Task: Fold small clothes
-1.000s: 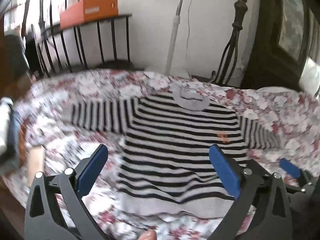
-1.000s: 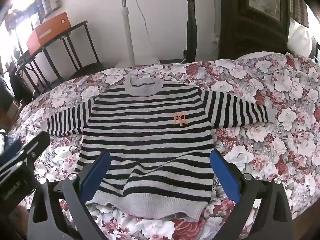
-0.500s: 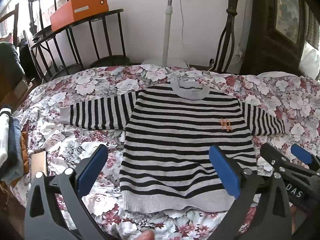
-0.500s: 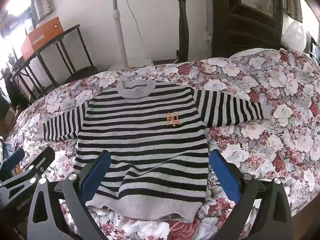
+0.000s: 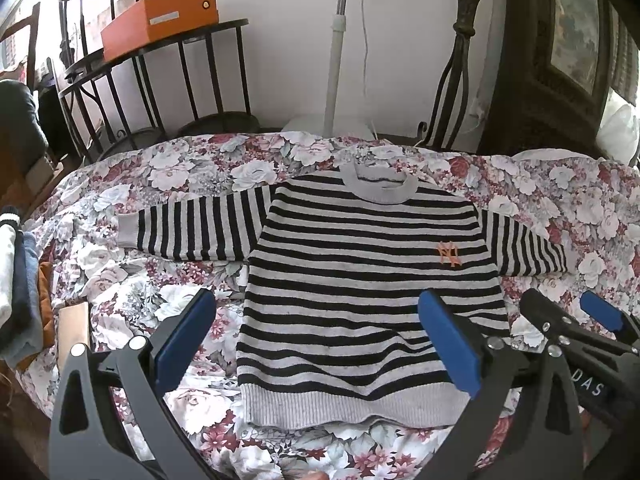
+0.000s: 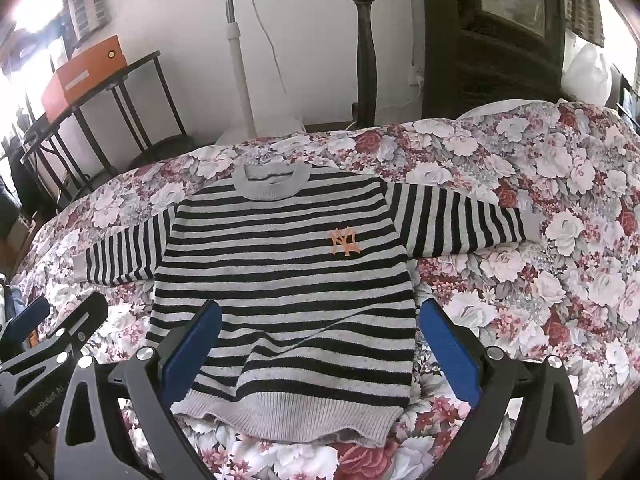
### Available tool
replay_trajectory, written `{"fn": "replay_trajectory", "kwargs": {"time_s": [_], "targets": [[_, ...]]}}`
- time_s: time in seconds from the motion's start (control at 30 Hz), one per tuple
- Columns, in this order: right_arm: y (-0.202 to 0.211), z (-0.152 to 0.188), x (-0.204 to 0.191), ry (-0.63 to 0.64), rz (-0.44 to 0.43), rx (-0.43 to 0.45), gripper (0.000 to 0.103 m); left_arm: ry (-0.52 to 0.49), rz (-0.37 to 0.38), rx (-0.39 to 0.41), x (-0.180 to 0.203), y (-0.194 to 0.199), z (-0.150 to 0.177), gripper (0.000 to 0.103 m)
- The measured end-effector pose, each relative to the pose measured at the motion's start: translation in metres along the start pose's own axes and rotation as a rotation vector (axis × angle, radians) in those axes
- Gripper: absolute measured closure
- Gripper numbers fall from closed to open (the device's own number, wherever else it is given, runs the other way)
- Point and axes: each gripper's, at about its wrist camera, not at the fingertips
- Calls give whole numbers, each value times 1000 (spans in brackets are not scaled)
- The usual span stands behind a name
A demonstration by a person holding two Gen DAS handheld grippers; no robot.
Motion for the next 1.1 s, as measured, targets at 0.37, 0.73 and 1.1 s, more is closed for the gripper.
{"fn": "replay_trajectory", "kwargs": {"time_s": [0.37, 0.73, 1.1], "targets": [[-1, 1, 1, -1, -4, 1, 4, 8, -8, -10, -3, -4, 2, 4], [-1, 2, 3, 0, -4, 3, 4, 11, -11, -12, -10, -7, 4, 4], [-2, 1, 3, -3, -6, 2, 4, 12, -11, -13, -12, -7, 7, 4]]}}
Point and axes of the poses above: each gripper's, at about its wrist camera, not at the fingertips, and y roughly against the way its jaws point, x to its right, z to its underside, and after that the axes turned 10 degrees about y, right-handed
